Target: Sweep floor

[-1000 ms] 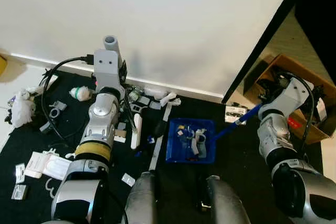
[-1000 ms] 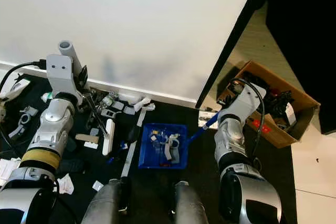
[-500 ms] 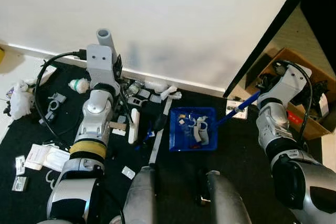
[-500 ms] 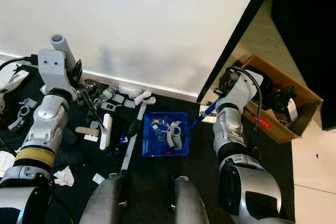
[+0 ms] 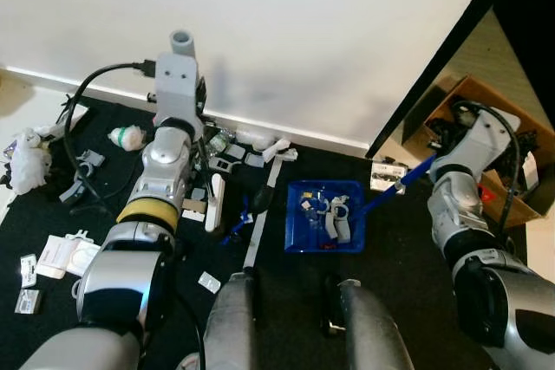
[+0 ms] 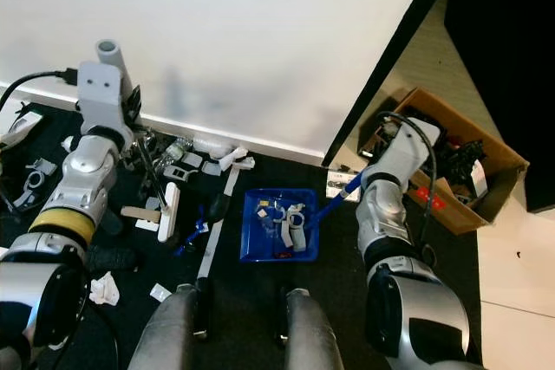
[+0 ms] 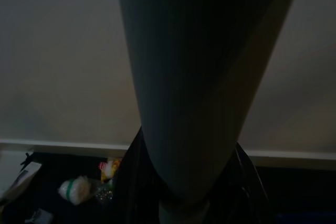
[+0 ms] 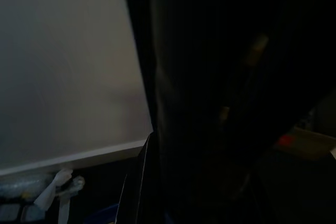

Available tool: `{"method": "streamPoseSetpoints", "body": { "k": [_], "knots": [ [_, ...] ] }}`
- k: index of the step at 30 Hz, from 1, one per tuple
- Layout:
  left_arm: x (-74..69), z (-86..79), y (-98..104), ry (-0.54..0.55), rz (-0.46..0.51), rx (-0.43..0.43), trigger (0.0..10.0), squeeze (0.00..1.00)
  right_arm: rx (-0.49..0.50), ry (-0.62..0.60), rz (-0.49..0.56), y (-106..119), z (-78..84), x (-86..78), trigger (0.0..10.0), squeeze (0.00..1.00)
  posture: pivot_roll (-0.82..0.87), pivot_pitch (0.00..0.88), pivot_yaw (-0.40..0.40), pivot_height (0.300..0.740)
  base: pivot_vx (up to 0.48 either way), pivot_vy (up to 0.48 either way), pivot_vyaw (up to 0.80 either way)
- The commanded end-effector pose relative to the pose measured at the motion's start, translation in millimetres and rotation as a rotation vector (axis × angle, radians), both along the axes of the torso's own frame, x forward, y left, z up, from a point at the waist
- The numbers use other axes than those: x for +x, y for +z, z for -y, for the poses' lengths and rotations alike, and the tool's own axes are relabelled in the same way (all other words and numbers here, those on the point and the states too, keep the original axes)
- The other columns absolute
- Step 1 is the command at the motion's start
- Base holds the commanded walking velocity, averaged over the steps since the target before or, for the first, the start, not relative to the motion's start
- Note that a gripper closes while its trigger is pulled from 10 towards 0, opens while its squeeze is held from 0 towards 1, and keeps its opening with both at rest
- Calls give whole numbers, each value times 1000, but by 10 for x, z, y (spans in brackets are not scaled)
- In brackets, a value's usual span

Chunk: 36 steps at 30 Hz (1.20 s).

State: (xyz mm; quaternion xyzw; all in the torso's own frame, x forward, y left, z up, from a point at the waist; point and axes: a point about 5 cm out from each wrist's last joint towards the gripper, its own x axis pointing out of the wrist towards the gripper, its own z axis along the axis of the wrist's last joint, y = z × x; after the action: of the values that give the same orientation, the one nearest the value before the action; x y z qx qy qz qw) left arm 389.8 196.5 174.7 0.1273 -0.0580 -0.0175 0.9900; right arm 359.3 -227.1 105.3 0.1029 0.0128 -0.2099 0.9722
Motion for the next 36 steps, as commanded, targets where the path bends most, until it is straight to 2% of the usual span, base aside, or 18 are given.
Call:
{"method": "streamPoseSetpoints", "body": {
  "k": [1,9,10,13,15,16,18,19,20,21,25,26,28,31,32,33,34,36],
  "knots": [
    [-18,-59,-91,6,-43,59,10000,0,-1,-64,-96,-226,142,-155,10000,0,9,397,-17,740,0,0,0],
    [14,126,-178,-39,-91,78,10000,0,-4,-55,-90,-233,104,-155,10000,0,-12,408,-22,740,0,0,0],
    [23,233,-211,-59,-101,95,10000,0,-14,-32,-80,-208,50,-128,10000,0,-34,414,-26,740,0,0,0],
    [23,316,-239,-79,-110,102,10000,0,-23,-13,-72,-190,9,-109,10000,0,-34,414,-26,740,0,0,0],
    [19,562,-284,-144,-120,96,10000,0,-33,19,-59,-160,-62,-77,10000,0,-44,410,-32,740,0,0,0],
    [19,562,-284,-144,-120,96,10000,0,-33,19,-59,-160,-62,-77,10000,0,-44,410,-32,740,0,0,0],
    [20,819,-267,-196,-117,30,10000,0,-36,33,-55,-152,-99,-66,10000,0,-45,409,-37,740,0,0,0],
    [20,819,-267,-196,-117,30,10000,0,-36,33,-55,-152,-99,-66,10000,0,-45,409,-37,740,0,0,0],
    [26,1058,-195,-242,-101,-57,10000,0,-36,37,-56,-158,-116,-66,10000,0,-45,408,-39,740,0,0,0],
    [26,1058,-195,-242,-101,-57,10000,0,-36,37,-56,-158,-116,-66,10000,0,-45,408,-39,740,0,0,0],
    [37,1407,-8,-311,-80,-222,10000,0,-32,54,-62,-184,-154,-72,10000,0,-42,404,-37,740,0,0,0],
    [37,1407,-8,-311,-80,-222,10000,0,-32,54,-62,-184,-154,-72,10000,0,-42,404,-37,740,0,0,0],
    [38,1509,69,-330,-69,-273,10000,0,-32,58,-65,-195,-164,-78,10000,0,-38,401,-36,740,0,0,0],
    [16,1771,285,-400,-22,-358,10000,0,-28,64,-73,-226,-189,-92,10000,0,-35,396,-34,740,0,0,0],
    [16,1771,285,-400,-22,-358,10000,0,-28,64,-73,-226,-189,-92,10000,0,-35,396,-34,740,0,0,0],
    [29,1819,441,-414,24,-390,10000,0,-27,67,-72,-230,-202,-93,10000,0,-32,389,-30,740,0,0,0],
    [29,1819,441,-414,24,-390,10000,0,-27,67,-72,-230,-202,-93,10000,0,-32,389,-30,740,0,0,0],
    [64,1797,593,-405,59,-439,10000,0,-25,67,-70,-224,-204,-89,10000,0,-29,385,-30,740,0,0,0]
  ]
}}
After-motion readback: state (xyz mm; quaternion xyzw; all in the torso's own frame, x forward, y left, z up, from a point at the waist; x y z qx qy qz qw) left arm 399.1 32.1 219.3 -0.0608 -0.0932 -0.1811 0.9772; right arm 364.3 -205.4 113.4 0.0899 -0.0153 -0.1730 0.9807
